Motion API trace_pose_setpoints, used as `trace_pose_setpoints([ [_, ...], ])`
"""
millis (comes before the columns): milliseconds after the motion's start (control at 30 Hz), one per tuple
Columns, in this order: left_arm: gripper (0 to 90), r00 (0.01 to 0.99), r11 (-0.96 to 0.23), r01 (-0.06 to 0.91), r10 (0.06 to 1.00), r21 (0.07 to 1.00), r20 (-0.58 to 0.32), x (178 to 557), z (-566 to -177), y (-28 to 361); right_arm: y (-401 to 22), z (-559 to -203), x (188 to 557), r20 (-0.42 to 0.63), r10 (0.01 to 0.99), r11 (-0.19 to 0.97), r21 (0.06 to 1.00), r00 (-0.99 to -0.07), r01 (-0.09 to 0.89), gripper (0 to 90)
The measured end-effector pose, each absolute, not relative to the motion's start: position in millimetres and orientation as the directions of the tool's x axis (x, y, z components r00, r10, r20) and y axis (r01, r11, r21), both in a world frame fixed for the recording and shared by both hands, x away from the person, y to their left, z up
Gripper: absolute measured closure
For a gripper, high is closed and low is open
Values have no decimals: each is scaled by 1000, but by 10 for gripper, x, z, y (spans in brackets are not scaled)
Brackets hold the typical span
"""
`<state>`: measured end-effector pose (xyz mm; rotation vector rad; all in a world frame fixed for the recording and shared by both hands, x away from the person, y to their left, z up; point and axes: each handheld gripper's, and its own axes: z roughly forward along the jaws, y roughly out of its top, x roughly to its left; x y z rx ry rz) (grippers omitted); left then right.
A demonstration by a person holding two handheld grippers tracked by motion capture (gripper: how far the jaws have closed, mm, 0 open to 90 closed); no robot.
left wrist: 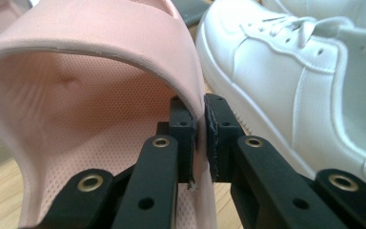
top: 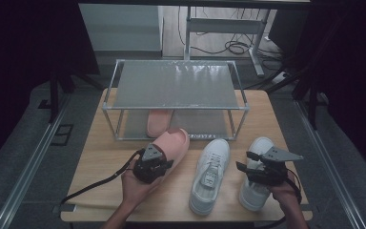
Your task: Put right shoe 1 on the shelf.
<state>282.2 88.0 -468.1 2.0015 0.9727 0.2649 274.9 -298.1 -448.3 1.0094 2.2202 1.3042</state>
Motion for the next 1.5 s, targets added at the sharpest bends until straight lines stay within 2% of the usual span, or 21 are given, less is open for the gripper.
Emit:
trace_pose_setpoints([
  [167,833,665,-328,535,732,779,-148,2921,-4679,794,-2982,-4485,2751,39,738,316,862,-674,396,398],
  [567,830,671,-328,539,724,776,-159,3157,-4644,544,-3000,-4485,2755,42,739,311,864,-672,396,398],
  [867,830,653,-318,555,739,768,-166,3293,-4695,491,-3007,-4478,2752,39,741,310,865,-671,393,398],
  [1067,830,641,-323,547,755,773,-138,3386,-4706,427,-2998,-4485,2755,41,740,311,864,-671,395,398],
  [1500,829,600,-273,586,779,763,-182,3656,-4750,377,-2999,-4493,2763,39,740,315,862,-672,396,398],
])
